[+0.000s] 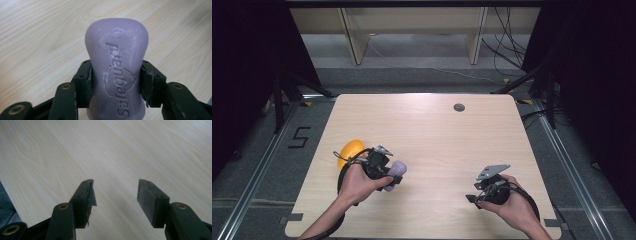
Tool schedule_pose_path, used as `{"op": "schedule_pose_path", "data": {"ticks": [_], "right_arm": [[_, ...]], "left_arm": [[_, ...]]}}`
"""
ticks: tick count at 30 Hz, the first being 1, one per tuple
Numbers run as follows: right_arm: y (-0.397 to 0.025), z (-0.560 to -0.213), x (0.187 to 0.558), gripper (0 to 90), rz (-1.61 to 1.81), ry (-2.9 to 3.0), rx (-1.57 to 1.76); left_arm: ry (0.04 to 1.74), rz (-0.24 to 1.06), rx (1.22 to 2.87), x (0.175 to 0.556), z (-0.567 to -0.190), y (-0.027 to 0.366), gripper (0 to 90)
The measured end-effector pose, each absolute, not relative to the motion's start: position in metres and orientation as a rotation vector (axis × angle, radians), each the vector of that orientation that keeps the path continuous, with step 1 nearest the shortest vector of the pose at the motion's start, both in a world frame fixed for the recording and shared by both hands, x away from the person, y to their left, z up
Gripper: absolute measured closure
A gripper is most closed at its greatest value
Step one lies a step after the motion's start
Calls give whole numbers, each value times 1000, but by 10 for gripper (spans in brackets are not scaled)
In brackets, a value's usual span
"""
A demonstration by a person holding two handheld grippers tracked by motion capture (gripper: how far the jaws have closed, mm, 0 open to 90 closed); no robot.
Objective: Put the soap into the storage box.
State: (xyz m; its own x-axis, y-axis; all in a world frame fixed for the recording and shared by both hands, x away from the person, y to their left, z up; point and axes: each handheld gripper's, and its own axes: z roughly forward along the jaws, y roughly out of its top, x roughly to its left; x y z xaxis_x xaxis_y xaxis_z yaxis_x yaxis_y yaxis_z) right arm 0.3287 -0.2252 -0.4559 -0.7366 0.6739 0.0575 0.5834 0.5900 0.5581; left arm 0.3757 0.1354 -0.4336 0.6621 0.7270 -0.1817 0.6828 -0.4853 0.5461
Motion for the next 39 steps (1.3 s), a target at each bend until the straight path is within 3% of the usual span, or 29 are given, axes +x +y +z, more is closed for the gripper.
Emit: {"op": "schedule_pose_path", "data": {"ticks": [39], "right_arm": [[-226,-455,329,471,860,2625,1065]], "left_arm": [[1179,184,2203,365,-424,179,491]]}}
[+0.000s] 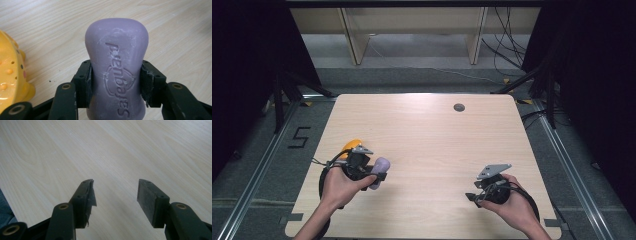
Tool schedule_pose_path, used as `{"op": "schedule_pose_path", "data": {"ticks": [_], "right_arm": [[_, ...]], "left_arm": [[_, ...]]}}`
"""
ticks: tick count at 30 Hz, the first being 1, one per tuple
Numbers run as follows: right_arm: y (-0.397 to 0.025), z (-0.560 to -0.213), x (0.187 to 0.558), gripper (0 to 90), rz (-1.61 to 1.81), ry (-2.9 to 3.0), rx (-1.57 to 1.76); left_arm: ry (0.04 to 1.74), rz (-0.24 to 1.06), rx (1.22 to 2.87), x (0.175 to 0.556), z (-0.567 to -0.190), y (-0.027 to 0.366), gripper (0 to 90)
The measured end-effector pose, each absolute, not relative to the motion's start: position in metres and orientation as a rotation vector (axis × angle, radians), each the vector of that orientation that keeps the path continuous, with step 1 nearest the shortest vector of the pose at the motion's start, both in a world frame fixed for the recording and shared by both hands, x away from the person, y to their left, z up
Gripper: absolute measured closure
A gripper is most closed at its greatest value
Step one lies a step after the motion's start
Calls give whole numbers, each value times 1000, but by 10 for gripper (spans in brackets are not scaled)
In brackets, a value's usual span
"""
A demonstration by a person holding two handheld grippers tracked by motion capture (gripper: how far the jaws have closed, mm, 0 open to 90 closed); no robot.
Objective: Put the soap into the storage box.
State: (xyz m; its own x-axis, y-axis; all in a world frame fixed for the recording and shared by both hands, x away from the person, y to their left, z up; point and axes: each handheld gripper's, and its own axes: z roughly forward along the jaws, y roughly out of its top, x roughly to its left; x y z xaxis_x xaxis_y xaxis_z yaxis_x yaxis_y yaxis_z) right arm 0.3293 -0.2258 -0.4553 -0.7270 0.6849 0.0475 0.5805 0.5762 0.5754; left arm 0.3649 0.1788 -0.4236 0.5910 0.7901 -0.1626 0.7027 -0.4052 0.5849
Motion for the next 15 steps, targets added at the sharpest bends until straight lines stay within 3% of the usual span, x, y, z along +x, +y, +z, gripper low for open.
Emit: {"op": "schedule_pose_path", "data": {"ticks": [15], "right_arm": [[-226,-455,329,471,883,2593,1070]], "left_arm": [[1235,234,2152,362,-425,190,491]]}}
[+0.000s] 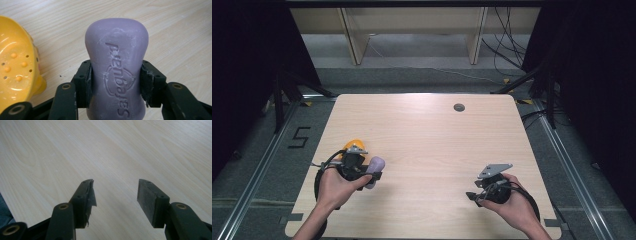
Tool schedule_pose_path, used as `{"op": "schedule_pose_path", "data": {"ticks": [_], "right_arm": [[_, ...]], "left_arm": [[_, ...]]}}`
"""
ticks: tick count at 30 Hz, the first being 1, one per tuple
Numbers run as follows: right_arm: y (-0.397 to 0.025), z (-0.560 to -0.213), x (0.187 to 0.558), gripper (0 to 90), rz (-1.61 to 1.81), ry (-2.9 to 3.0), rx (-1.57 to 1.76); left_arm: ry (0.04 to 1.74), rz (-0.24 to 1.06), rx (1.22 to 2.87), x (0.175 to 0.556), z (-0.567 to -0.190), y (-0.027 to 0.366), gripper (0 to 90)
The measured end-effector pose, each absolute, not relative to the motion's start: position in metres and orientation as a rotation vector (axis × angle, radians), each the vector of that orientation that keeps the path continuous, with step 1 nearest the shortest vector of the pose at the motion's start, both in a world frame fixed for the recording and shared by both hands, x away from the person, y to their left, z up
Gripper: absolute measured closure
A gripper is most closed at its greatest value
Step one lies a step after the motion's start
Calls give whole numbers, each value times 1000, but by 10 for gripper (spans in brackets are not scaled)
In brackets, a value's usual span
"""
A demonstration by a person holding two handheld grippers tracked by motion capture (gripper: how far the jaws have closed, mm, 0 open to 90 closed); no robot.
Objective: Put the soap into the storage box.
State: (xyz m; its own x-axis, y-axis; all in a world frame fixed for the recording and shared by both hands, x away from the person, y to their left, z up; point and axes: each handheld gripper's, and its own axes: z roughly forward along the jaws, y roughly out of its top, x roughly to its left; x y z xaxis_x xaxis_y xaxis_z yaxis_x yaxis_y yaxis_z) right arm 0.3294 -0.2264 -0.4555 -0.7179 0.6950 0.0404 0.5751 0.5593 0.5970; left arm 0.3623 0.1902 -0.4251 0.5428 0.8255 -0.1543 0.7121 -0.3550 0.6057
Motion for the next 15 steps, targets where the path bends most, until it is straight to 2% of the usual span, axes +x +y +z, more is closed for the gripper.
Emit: {"op": "schedule_pose_path", "data": {"ticks": [15], "right_arm": [[-227,-453,329,470,882,2594,1080]], "left_arm": [[1287,249,2098,359,-423,209,491]]}}
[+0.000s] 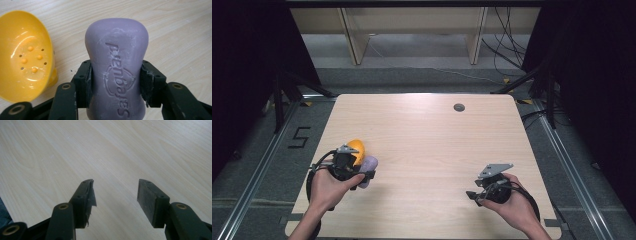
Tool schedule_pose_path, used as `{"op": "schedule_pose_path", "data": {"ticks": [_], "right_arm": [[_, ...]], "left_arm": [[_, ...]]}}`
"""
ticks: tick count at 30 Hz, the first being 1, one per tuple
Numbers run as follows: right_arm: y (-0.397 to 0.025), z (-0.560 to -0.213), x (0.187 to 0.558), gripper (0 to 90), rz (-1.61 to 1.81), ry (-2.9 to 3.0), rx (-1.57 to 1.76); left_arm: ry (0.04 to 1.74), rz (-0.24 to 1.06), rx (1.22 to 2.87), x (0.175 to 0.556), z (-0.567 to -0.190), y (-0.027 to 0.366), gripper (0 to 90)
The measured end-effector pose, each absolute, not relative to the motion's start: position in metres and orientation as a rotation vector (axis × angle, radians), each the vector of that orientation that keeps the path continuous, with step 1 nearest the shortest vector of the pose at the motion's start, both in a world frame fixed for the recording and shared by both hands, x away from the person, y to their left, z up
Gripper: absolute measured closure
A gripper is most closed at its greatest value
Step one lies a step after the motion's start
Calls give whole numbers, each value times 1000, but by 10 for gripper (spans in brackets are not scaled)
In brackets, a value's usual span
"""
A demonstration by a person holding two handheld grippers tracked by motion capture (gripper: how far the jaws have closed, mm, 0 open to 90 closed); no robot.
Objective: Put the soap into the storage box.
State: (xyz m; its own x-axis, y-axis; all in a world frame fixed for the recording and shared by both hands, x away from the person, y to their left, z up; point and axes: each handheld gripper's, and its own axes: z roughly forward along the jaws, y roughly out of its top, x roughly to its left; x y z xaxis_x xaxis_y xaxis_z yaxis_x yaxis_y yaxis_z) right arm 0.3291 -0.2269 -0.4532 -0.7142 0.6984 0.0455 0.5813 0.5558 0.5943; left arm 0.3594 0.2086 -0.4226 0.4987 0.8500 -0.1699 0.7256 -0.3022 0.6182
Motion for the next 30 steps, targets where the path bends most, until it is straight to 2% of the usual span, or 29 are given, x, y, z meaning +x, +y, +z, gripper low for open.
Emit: {"op": "schedule_pose_path", "data": {"ticks": [30], "right_arm": [[-228,-453,329,464,916,2573,1082]], "left_arm": [[1389,330,2016,366,-415,235,491]]}}
